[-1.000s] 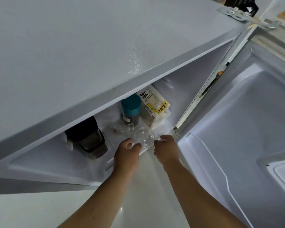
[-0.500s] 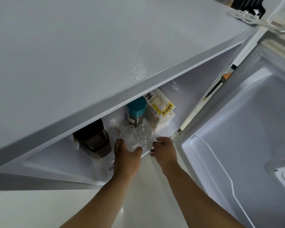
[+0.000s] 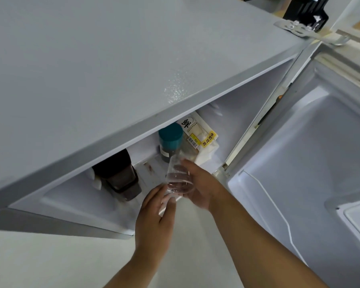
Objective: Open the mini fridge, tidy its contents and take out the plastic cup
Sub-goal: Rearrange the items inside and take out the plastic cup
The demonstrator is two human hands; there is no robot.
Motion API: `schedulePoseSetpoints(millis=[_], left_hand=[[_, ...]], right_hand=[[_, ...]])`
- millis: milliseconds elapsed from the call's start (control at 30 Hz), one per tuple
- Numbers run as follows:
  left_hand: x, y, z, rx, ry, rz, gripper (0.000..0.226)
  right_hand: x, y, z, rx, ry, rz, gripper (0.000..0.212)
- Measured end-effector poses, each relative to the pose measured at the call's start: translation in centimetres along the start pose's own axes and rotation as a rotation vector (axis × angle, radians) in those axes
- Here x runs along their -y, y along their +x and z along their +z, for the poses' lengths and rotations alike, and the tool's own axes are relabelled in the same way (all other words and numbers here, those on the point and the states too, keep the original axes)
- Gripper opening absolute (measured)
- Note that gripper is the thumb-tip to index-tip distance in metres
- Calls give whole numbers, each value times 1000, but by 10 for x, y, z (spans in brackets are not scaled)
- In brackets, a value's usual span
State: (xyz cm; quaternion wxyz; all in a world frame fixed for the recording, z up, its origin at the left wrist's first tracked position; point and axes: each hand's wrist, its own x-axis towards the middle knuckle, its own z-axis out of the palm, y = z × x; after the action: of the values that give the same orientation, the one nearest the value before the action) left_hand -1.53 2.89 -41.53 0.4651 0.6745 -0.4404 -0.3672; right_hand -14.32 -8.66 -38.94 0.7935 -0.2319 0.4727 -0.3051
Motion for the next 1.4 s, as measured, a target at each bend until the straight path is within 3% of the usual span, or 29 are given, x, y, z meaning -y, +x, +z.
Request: schedulePoseSetpoints(millis=[133,200,333,467,667,733,800,867,933,1067,1133,1233,1400], left_hand=[[-6,19,6,29,-158,-296,43],[-7,34,14,38,-347,-513,30],[-9,61,27,-1,-567,-778,12],[-17,76,35,46,-645,-824,17],[-33,73,33,77,-578,-753,20],[-38,67,24,31,-520,-677,18],[-43,55,10,-72,-462,-548,18],[-54,42,-6,-216,-506,-463,34],[-66,34,-21,-342,-588,-429,46],[-83,38,-36,-447,-645,-453,59],[-87,43,-36,-468,-640,-478,46],[-91,48,-34,-458,-641,-510,32],[-98,46,-27,-412,-734,-618,38]], right_hand=[[-2,1,3,-230,-413,-388,44],[-6,2,1,-321,-657,-553,48],[-12,14,-6,-492,-1005,-615,65],[-17,24,-11,-585,-1138,-540,75],[-19,21,-6,-619,-1237,-515,80],[-18,7,1,-678,-1268,-610,71],[-16,-8,16,-726,-1264,-831,49],[-4,-19,43,-625,-1190,-925,22],[13,-21,80,-431,-1122,-836,11],[41,-6,136,-168,-1139,-553,29],[46,1,145,-108,-1239,-440,28],[53,2,143,-36,-1161,-369,20],[56,-4,137,7,-1126,-281,34]])
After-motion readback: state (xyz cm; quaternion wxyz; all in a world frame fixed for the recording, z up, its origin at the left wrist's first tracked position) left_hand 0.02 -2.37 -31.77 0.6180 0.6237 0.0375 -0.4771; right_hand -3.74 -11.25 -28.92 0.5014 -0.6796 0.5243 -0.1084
